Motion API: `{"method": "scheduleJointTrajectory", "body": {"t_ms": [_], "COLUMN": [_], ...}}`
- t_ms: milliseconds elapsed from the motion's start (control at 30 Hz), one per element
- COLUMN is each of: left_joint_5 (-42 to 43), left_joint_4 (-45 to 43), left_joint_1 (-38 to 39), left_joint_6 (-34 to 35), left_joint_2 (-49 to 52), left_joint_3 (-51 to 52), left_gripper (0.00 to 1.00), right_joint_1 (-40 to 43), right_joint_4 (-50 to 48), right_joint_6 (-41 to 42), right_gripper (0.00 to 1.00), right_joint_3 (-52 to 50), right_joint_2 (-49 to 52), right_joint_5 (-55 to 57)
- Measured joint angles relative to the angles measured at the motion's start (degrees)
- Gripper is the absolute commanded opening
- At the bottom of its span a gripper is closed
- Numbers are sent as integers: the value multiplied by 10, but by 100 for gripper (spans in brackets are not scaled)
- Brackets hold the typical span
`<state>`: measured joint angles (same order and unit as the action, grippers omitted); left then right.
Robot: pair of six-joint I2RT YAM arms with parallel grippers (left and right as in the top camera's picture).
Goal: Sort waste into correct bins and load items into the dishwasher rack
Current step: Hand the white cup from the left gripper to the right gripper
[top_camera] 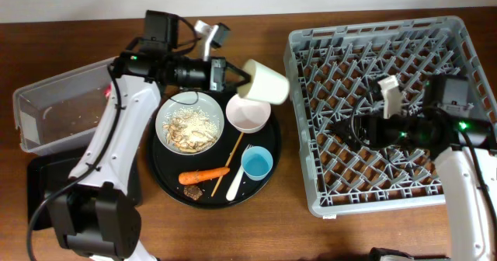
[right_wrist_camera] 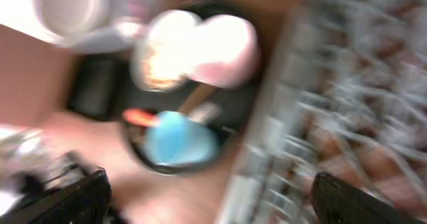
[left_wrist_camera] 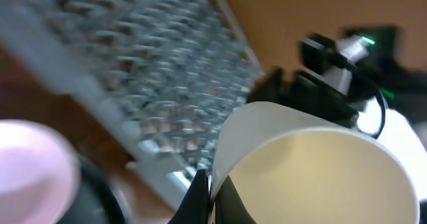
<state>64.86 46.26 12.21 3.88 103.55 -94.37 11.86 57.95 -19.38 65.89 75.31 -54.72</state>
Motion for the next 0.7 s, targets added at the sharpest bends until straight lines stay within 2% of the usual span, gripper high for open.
{"method": "scheduleJointTrajectory", "body": {"t_ms": [67,167,367,467,533,633,700], "left_joint_5": [28,46,55,56,57,57,59], "left_joint_4": [1,0,0,0,0,0,0], "left_joint_1": [17,42,100,112,116,118,118], "left_joint_6": [-13,-18,-20,-20,-20,-20,-20], "left_joint_2": [0,0,0,0,0,0,0], "left_joint_3": [0,0,0,0,0,0,0], "left_gripper": [0,0,0,0,0,0,0], "right_joint_1": [0,0,-4,-38,-60,-76,-78], "right_joint_4": [-2,-5,-23,-28,-28,-28,-30], "right_joint_6": [-40,-77,-96,-98,-99,-99,-104], "right_gripper": [98,99,99,100,94,72,70], "right_joint_3": [0,0,0,0,0,0,0], "right_joint_2": [11,14,14,14,14,14,14], "right_joint_5": [-100,-179,-243,-249,-249,-249,-247]}}
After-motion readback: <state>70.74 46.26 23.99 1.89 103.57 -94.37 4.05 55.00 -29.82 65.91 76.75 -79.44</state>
